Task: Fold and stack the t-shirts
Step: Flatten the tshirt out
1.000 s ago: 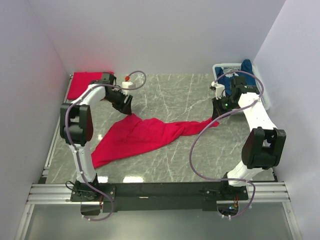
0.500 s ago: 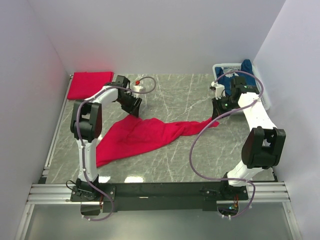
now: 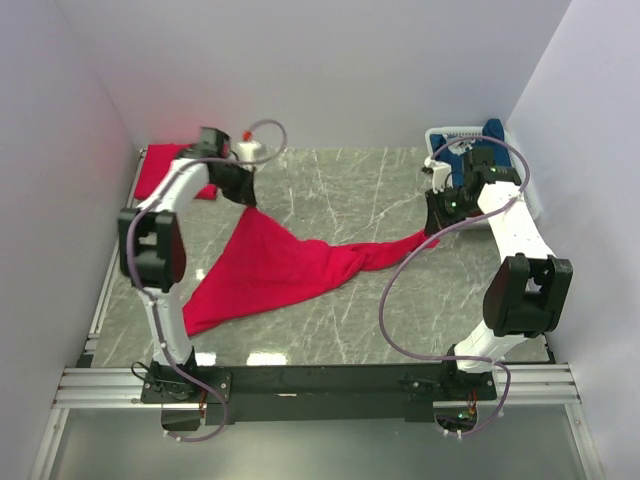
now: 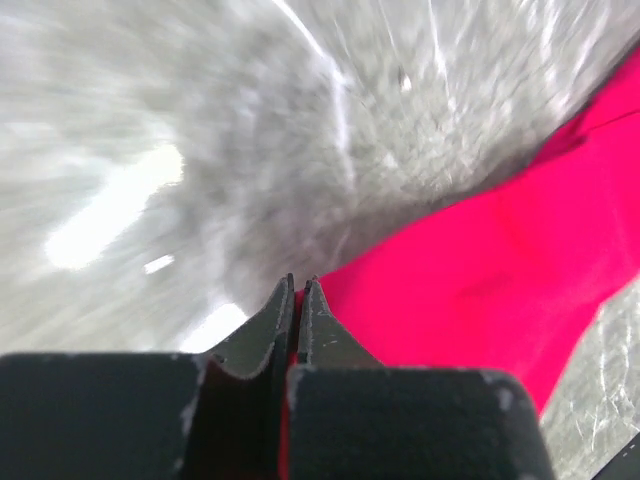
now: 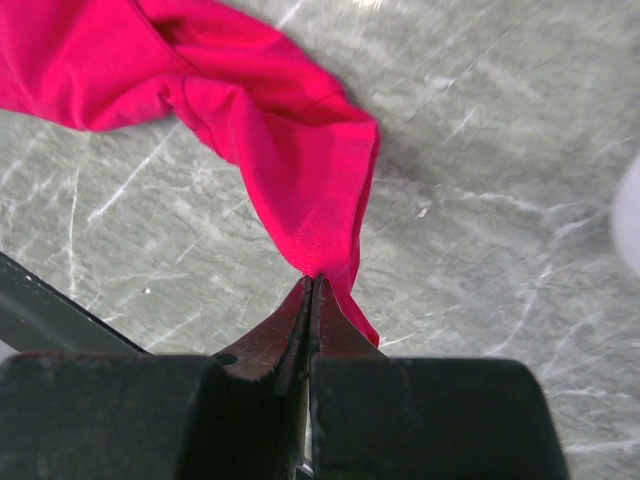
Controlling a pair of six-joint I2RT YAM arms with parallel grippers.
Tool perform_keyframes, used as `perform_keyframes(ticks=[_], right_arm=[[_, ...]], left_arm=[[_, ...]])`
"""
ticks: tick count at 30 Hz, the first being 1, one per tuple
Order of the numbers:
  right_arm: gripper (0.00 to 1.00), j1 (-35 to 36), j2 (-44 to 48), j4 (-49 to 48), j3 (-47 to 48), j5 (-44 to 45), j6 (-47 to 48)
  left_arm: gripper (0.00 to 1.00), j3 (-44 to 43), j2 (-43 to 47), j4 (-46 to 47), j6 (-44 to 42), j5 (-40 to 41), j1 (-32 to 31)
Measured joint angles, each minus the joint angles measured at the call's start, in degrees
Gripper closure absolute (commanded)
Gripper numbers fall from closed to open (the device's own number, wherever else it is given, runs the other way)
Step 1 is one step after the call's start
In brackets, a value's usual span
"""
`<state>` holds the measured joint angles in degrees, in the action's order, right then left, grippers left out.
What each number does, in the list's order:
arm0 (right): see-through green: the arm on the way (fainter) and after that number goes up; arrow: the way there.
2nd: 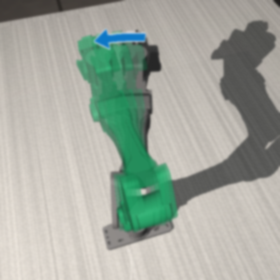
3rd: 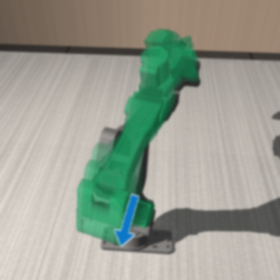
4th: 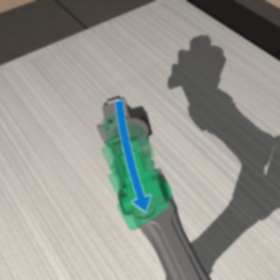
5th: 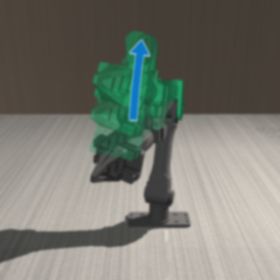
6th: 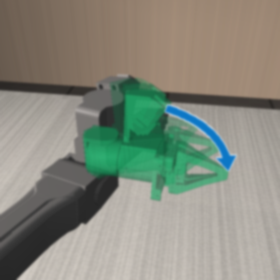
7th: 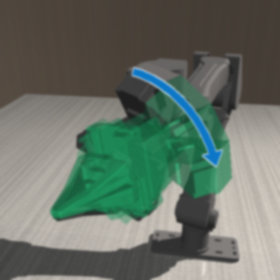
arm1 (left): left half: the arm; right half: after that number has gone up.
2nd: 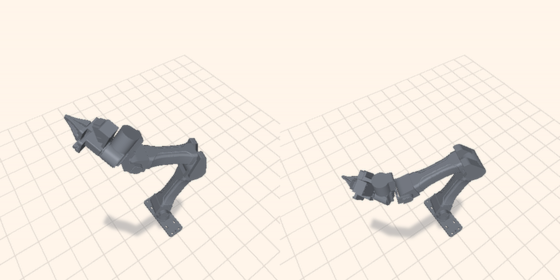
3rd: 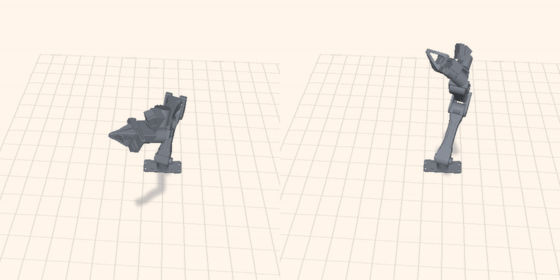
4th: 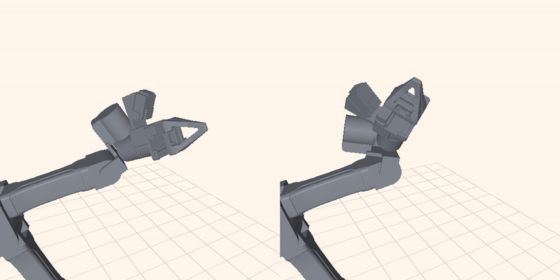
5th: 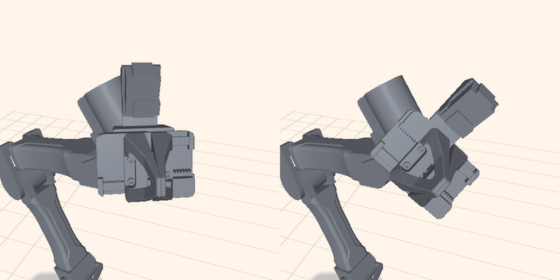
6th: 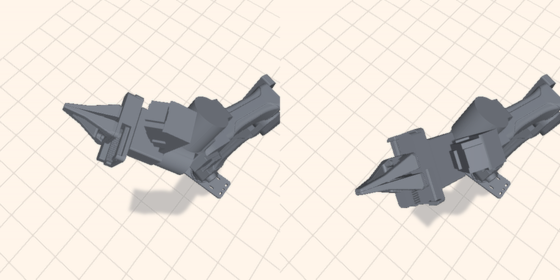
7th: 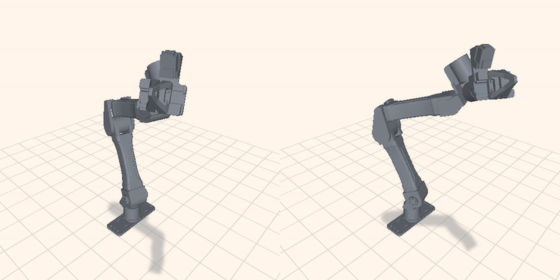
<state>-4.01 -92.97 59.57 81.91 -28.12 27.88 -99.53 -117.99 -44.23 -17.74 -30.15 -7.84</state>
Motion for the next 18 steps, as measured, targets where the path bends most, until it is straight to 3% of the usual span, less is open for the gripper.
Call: perform_keyframes(ticks=[11,18], right_arm=[[1.00,1.4,-2.3,0.2,15.8,-1.1,-4.1],[1.00,13.0,-8.8,0.0,23.6,0.3,-5.7]], left_arm=[[1.00,4.1,23.0,2.0,-3.2,-7.5,9.6],[1.00,13.6,26.7,2.0,-6.9,-8.4,12.0]])
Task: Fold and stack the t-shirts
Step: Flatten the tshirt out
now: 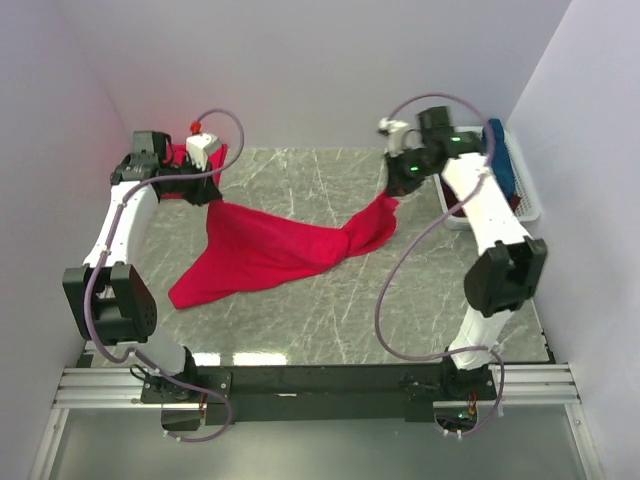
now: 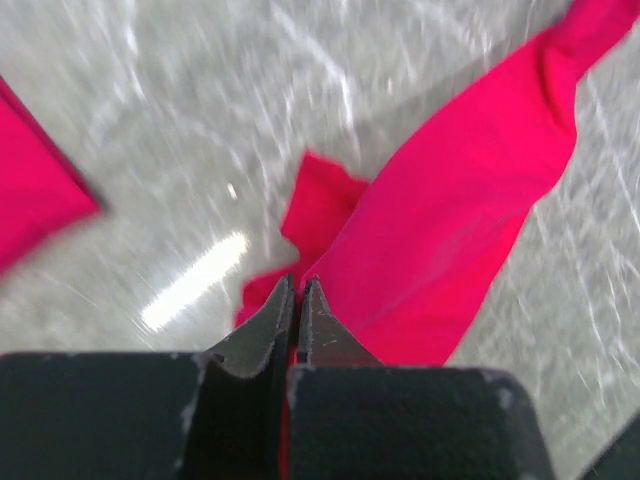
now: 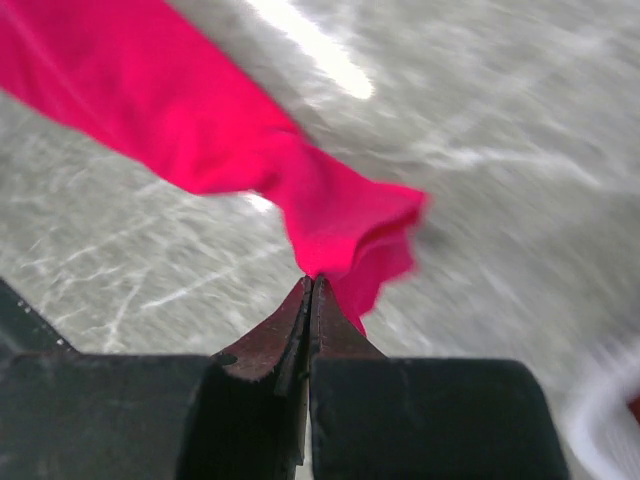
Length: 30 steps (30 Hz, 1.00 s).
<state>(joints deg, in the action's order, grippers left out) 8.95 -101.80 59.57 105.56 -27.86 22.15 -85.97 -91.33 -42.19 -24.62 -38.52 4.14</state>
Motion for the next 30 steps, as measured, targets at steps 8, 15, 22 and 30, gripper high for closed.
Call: perform_keyframes(ticks=[8,15,22,30], right_arm=[[1.00,15.9,-13.2,-0.1,3.2,1.5,-0.9],[0.59,22.4,-21.3,0.9,7.3,2.7,-2.5],[0.52,17.9,-18.9,-0.7,6.5,-0.2,-4.3],[0.48,12.9,-11.4,-6.3,-10.0,-3.0,-7.8]], left_arm=[[1.00,5.5,0.0,-0.3,-0.1,0.5,5.6],[1.00,5.5,-2.8,0.2,0.3,0.2,5.8],[1.00,5.5,-6.4,0.5,0.5,0.0,5.9],[0.99,5.5,-6.9,1.0,1.1,-0.2,5.8]])
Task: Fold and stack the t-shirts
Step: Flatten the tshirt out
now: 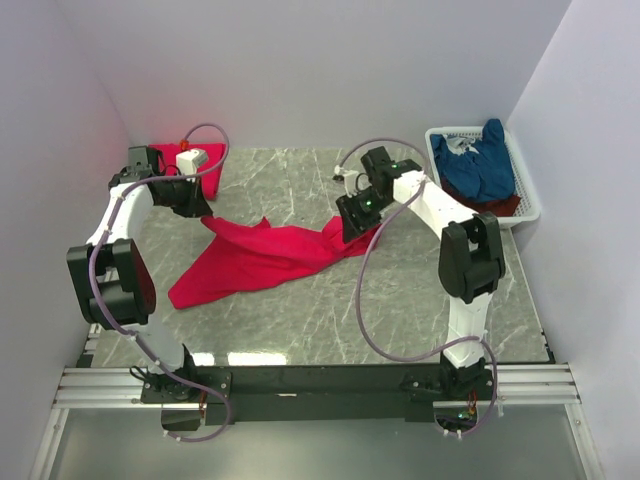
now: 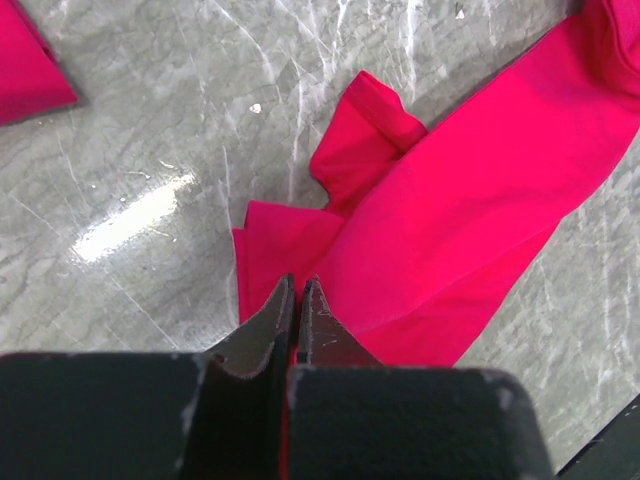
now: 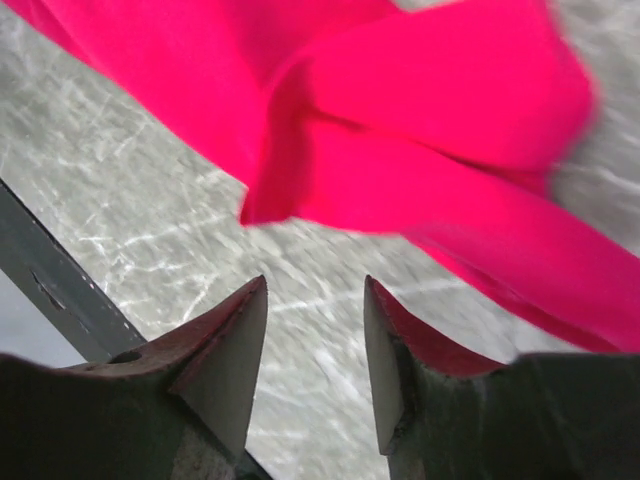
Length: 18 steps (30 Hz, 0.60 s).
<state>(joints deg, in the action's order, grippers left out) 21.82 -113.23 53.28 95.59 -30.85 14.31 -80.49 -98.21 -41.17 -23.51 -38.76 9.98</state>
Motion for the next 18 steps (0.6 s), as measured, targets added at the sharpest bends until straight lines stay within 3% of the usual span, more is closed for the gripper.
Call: perform_keyframes(ticks=[5,14,17,18], right_arm=[[0.42,3.9,0.3,-5.0,-4.3,-0.3,-1.8],[0.42,6.8,0.2,-8.9,-4.8,1.2,-2.3],[0.49,7.1,-0.5,-9.6,-4.8,2.3,-2.3],[0.57,7.3,-0.9,-9.8,-4.8,2.7,-2.3]], left_arm=[[0.99,0.0,-0.2,0.0,0.4,0.0,0.0],[0.99,0.0,-0.9,-0.1,0.5,0.0,0.0],[0.99,0.0,-1.0,-0.1,0.5,0.0,0.0],[1.00,0.0,-1.0,-0.1,0.6,0.0,0.0]])
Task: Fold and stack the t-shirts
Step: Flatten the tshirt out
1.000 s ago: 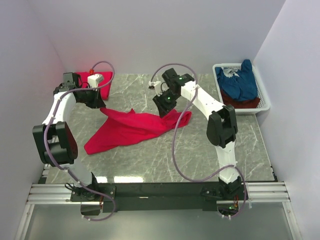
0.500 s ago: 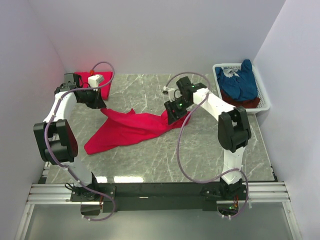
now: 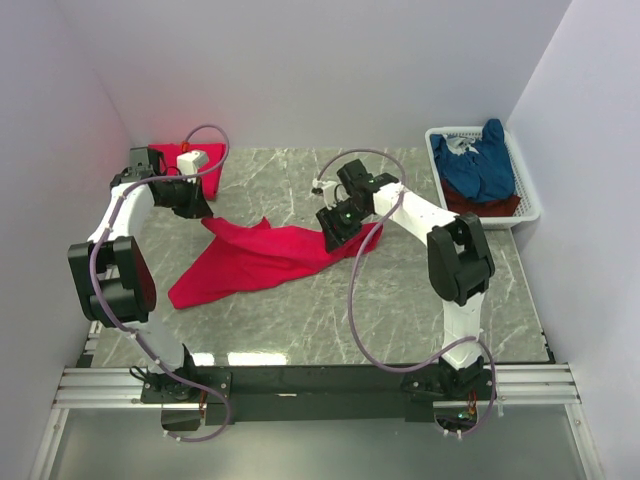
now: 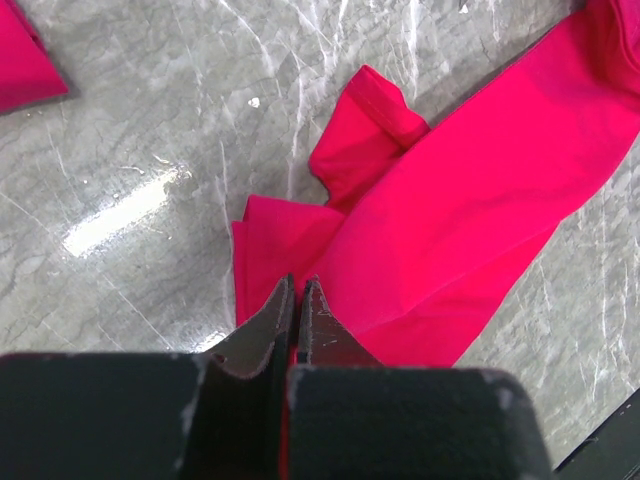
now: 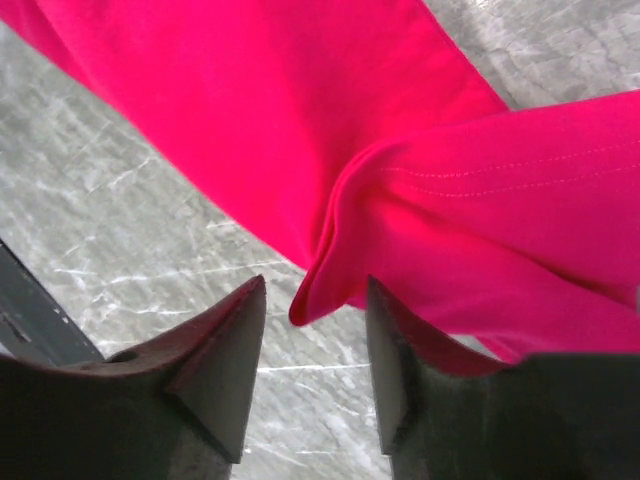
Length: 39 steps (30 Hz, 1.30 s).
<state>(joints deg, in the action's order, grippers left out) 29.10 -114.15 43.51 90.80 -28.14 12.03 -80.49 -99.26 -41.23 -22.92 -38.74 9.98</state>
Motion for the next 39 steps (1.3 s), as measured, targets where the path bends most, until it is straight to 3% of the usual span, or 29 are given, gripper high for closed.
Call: perform_keyframes(ticks=[3,4,5,12,19,24,31,39], right_arm=[[0.72,0.4,-0.6,0.0,0.1,0.8,0.1],[0.91,0.4,-0.6,0.2,0.1,1.1,0.3],[1.00,0.4,-0.6,0.2,0.1,1.4,0.6],[1.00,-3.8,0.5,3.9,4.9,3.6,1.9],[1.00,-17.7,3.7,7.8,27.2,7.9,5.4],[1.00,-21.5,10.1,7.9,37.1,10.8,5.8],[1.00,-22.3,25.8,2.7,32.4,15.1,5.6],[1.00,-23.1,47.9,-7.0,22.6,22.3,5.5]], left_arm=[[1.00,-0.1,0.0,-0.1,0.2,0.0,0.0],[1.00,-0.2,0.0,-0.1,0.2,0.0,0.0],[1.00,-0.3,0.0,-0.1,0.2,0.0,0.0],[0.99,-6.0,-0.9,-1.4,1.4,-0.1,0.9],[1.00,-18.5,-1.1,-0.4,3.8,-0.4,2.7],[1.00,-23.0,-0.1,5.1,7.9,0.1,2.8],[1.00,-18.3,12.5,16.2,17.2,2.9,6.7],[0.99,-9.0,39.1,25.2,24.1,4.5,12.5]])
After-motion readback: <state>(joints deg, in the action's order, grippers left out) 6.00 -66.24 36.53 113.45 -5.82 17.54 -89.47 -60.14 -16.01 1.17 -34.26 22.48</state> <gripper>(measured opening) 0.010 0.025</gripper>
